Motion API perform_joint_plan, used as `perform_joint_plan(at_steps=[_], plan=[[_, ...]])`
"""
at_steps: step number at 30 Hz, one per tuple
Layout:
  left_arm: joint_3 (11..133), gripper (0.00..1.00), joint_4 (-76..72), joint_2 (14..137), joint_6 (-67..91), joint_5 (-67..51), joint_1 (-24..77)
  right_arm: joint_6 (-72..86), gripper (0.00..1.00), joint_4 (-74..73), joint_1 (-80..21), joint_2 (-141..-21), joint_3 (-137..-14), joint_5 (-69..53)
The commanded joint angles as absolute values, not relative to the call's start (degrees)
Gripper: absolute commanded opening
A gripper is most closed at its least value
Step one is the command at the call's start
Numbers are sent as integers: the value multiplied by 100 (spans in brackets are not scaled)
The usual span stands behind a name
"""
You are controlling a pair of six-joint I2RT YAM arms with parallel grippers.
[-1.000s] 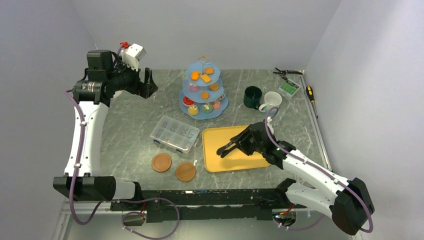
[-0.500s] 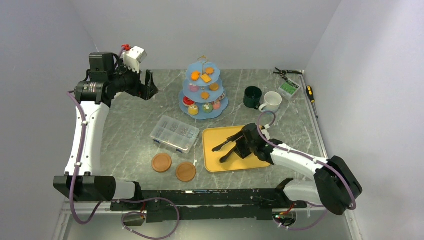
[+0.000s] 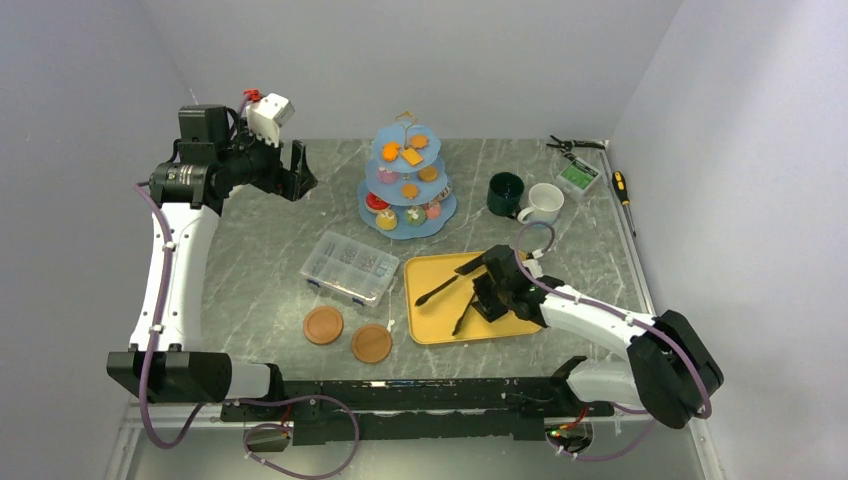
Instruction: Serve the afternoon tea
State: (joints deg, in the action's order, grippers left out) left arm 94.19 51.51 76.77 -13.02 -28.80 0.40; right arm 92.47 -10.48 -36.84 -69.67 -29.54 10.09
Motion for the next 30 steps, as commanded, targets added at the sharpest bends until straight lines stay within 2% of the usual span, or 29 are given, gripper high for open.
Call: perform_joint_plan(at_steps=[1,7,14,19,23,28,30], plan=[[9493,93,5069,7602,-1379,-3044,18,9078,100,-1240,-3709,-7092,-3467,1152],[9479,93,5109,7582,-1488,-2980,17,8100,100,-1583,-3858,-7288,-4278,1337],[9315,93,5271,7627,-1705,-3196,18,4342,89,-1741,-4128,-7757,-5545,2003],[9179,93,5430,7716,-1893,-3318,18,1946,85,-1113,-4518,-7993,-5752,1852],[9102,93,5397,7729,-1829,-3401,18,1318,82,-874,-4569,-8372,-5948,1282],[8951,93,5551,7733,-2049,-3573,18,1289,66,-823,-4570,-9035,-6194,1154],[8736,93,5667,7692,-2369,-3606,18,1430,65,-879,-4660,-9167,-6307,1171]])
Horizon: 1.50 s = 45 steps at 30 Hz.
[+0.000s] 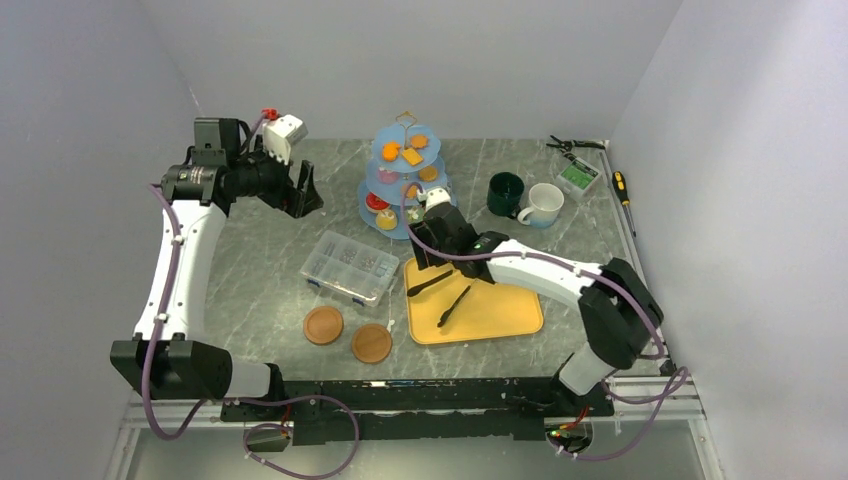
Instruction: Serve the afternoon tea
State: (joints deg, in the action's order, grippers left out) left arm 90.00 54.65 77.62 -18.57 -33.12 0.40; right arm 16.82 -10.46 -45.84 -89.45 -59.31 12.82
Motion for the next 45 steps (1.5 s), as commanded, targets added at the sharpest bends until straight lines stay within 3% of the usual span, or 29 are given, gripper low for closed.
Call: perform_joint_plan(at_steps=[1,5,12,24,34,45], plan=[[8625,93,5723,7671,-2534,-3618,18,1410,65,-868,-4848,-9164,-6343,1315],[8263,93,5885,7622,-2968,-3536,18,1094,69,-753,-5634,-9008,-6427,1828],[7853,93,5892,7750,-3275,-3716,18,1213,75,-190,-6617,-8815,-6001,1294],[6540,88,6064,7226,-4916,-3603,18,801,71,374,-7510,-9208,-5379,1046],[5867,86,5326,7134,-4911,-3380,18,801,49,560,-7576,-10160,-5324,1830],[4773,84,4943,6963,-6319,-3178,18,1002,41,765,-6829,-10215,-4916,1800]])
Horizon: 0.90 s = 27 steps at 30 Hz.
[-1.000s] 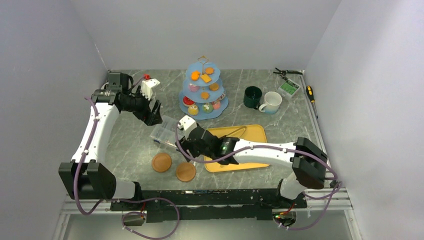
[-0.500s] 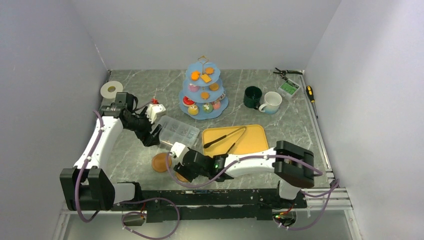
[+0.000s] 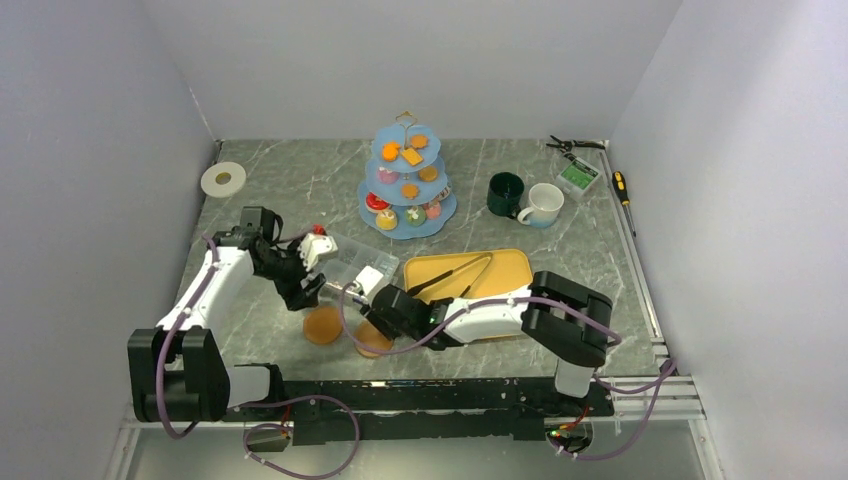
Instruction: Serve the afternoon tea
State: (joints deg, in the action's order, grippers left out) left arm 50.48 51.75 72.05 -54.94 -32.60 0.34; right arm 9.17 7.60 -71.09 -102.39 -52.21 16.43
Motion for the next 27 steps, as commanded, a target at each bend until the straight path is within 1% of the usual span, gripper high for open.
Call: perform_joint_plan(at_steps=[1,10,15,21,27], plan=[[4686,84,4918,6923,-6418,-3152,18,1014,41,792,-6736,-10180,-4859,1795],[4216,82,4774,6839,-7114,-3222,55,921,40,570,-6245,-9913,-4726,1988],[3904,80,4510,6981,-7426,-2948,282,1051,39,414,-5994,-9654,-4478,2170],[3850,73,4013,7306,-7240,-2679,679,1372,38,172,-5773,-9278,-4096,2368],[3722,62,3812,7396,-7043,-2494,965,1620,38,51,-5730,-8821,-3745,2430]])
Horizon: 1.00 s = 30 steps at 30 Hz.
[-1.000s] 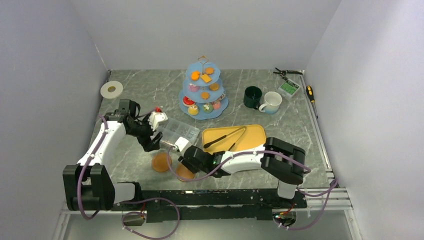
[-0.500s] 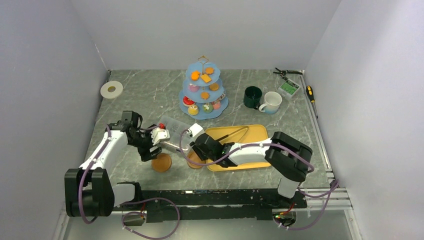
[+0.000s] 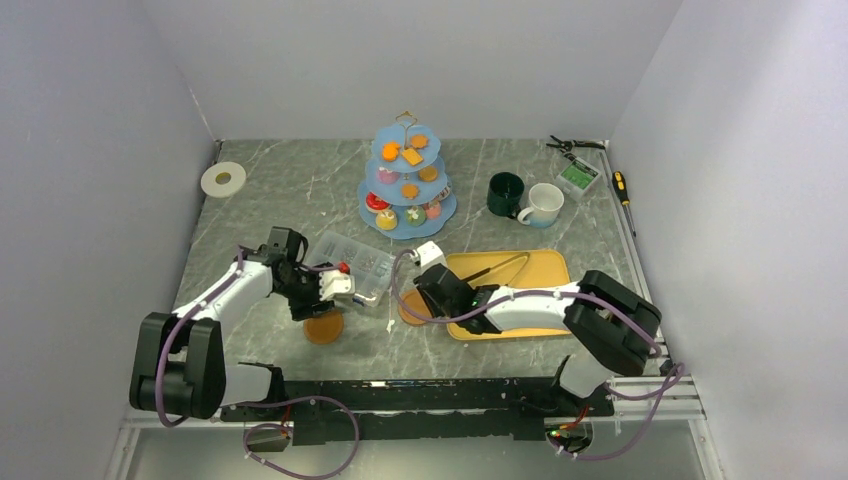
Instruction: Serve the afternoon tea
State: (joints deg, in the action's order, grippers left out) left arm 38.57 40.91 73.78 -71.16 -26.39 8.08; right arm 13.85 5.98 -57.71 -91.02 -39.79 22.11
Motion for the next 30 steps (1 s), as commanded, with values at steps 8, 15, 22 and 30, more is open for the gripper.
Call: perform_joint_plan(at_steps=[8,15,22,30], plan=[[3472,52,3706,7375,-6638,-2446,1464,1691,38,-76,-5757,-8383,-3905,2351],[3551,49,3334,7623,-5490,-2032,2288,1721,41,255,-5866,-7977,-3821,2301],[4125,49,3962,7780,-4346,-2120,2969,1626,43,577,-6227,-7730,-3792,2189],[5924,55,5979,7263,-3562,-3271,2431,1268,44,753,-7173,-8056,-4501,2047]])
